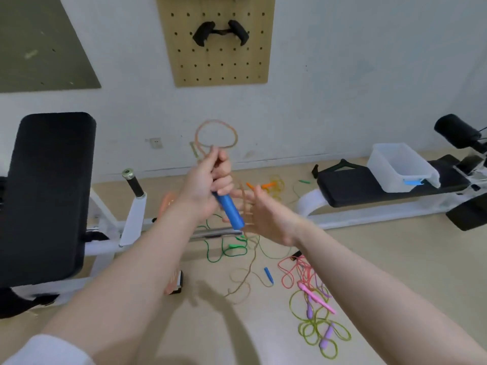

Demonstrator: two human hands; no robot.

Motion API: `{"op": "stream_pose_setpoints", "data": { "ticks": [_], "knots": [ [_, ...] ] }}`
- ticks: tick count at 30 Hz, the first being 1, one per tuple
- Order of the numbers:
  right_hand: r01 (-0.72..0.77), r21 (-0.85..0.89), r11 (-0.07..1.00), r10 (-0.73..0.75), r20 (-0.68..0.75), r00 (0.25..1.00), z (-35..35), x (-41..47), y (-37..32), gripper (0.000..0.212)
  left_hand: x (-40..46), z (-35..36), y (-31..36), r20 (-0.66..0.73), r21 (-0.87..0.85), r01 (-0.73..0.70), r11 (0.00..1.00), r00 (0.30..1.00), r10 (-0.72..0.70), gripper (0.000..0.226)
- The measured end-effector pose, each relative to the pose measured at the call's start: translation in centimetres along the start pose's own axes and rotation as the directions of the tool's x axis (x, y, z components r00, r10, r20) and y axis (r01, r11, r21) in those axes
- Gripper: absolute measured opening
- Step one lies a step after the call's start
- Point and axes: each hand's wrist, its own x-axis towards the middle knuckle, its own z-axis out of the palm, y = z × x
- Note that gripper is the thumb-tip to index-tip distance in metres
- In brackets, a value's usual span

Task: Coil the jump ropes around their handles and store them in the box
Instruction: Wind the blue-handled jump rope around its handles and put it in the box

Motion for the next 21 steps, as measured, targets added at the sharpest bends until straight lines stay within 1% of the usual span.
{"op": "stream_pose_setpoints", "data": {
  "ticks": [1, 2, 3, 4, 5, 6, 7, 8, 9, 10, 11, 12, 13, 14, 15, 16, 17, 18, 20, 21],
  "knots": [
    [-0.054, -0.218, 0.974, 0.066, 0.047, 0.997, -0.5, -0.1, 1.6, 0.032, 0.3, 0.1, 0.8, -0.041, -0.060, -0.039, 0.997, 0.999, 0.036, 0.037],
    [-0.083, -0.444, 0.892, 0.117, 0.050, 0.992, -1.0, -0.2, 2.8, 0.010, 0.5, -0.2, 1.5, -0.101, -0.095, -0.089, 0.992, 0.992, 0.079, 0.037],
    [-0.123, -0.610, 0.783, 0.162, 0.009, 0.987, -1.7, -0.4, 3.6, 0.007, 0.8, -0.8, 2.0, -0.182, -0.119, -0.138, 0.983, 0.977, 0.115, 0.038],
    [-0.174, -0.719, 0.673, 0.186, -0.064, 0.981, -2.8, -0.5, 4.3, 0.018, 1.1, -1.7, 2.2, -0.282, -0.118, -0.186, 0.975, 0.948, 0.147, 0.038],
    [-0.232, -0.737, 0.634, 0.196, -0.137, 0.971, -3.6, -0.8, 4.7, 0.025, 1.2, -2.7, 2.0, -0.384, -0.063, -0.200, 0.978, 0.909, 0.162, 0.038],
    [-0.277, -0.697, 0.661, 0.191, -0.201, 0.961, -4.1, -0.9, 4.8, 0.027, 1.3, -3.7, 1.4, -0.482, 0.063, -0.148, 0.987, 0.861, 0.160, 0.038],
    [-0.294, -0.601, 0.743, 0.178, -0.245, 0.953, -4.2, -1.1, 4.5, 0.028, 1.2, -4.5, 0.2, -0.557, 0.231, -0.004, 0.973, 0.819, 0.136, 0.039],
    [-0.270, -0.455, 0.848, 0.162, -0.263, 0.951, -3.9, -0.9, 3.9, 0.027, 0.9, -5.1, -1.5, -0.600, 0.379, 0.185, 0.907, 0.795, 0.089, 0.044],
    [-0.220, -0.262, 0.940, 0.148, -0.269, 0.952, -3.1, -0.7, 2.8, 0.026, 0.4, -5.0, -3.2, -0.620, 0.476, 0.349, 0.807, 0.784, 0.027, 0.051],
    [-0.147, -0.065, 0.987, 0.125, -0.267, 0.956, -2.2, -0.4, 1.4, 0.024, -0.2, -4.6, -5.0, -0.613, 0.528, 0.437, 0.728, 0.790, -0.030, 0.056],
    [-0.068, 0.105, 0.992, 0.094, -0.265, 0.960, -1.4, 0.1, -0.1, 0.023, -0.7, -4.0, -6.7, -0.576, 0.546, 0.470, 0.694, 0.811, -0.096, 0.061],
    [0.001, 0.231, 0.973, 0.062, -0.264, 0.963, -0.7, 0.5, -1.7, 0.022, -1.4, -3.0, -8.1, -0.528, 0.536, 0.480, 0.695, 0.832, -0.168, 0.065],
    [0.049, 0.323, 0.945, 0.041, -0.266, 0.963, 0.0, 0.9, -3.3, 0.022, -2.0, -2.2, -9.3, -0.465, 0.503, 0.466, 0.728, 0.856, -0.226, 0.073],
    [0.074, 0.394, 0.916, 0.041, -0.275, 0.960, 0.5, 1.1, -4.7, 0.021, -2.6, -1.5, -10.1, -0.360, 0.487, 0.417, 0.767, 0.896, -0.259, 0.063],
    [0.088, 0.451, 0.888, 0.055, -0.294, 0.954, 0.8, 1.4, -6.0, 0.021, -3.2, -1.0, -10.9, -0.225, 0.503, 0.352, 0.789, 0.935, -0.274, 0.048],
    [0.106, 0.495, 0.862, 0.070, -0.323, 0.944, 0.7, 1.7, -7.0, 0.022, -3.6, -0.8, -11.6, -0.086, 0.557, 0.284, 0.780, 0.954, -0.286, 0.049],
    [0.136, 0.530, 0.837, 0.071, -0.352, 0.933, 0.5, 2.1, -7.7, 0.023, -3.9, -0.8, -11.9, 0.028, 0.600, 0.224, 0.768, 0.953, -0.301, 0.045],
    [0.180, 0.564, 0.806, 0.063, -0.384, 0.921, 0.1, 2.3, -8.3, 0.024, -3.9, -1.0, -12.0, 0.073, 0.631, 0.190, 0.752, 0.950, -0.302, 0.043],
    [0.252, 0.625, 0.739, 0.039, -0.413, 0.910, -1.3, 2.5, -8.8, 0.028, -3.6, -1.3, -11.7, 0.029, 0.661, 0.186, 0.727, 0.962, -0.271, 0.039],
    [0.258, 0.608, 0.751, 0.013, -0.404, 0.915, -2.1, 2.4, -8.5, 0.031, -3.4, -1.2, -11.6, -0.014, 0.663, 0.193, 0.724, 0.969, -0.245, 0.038]
  ]
}}
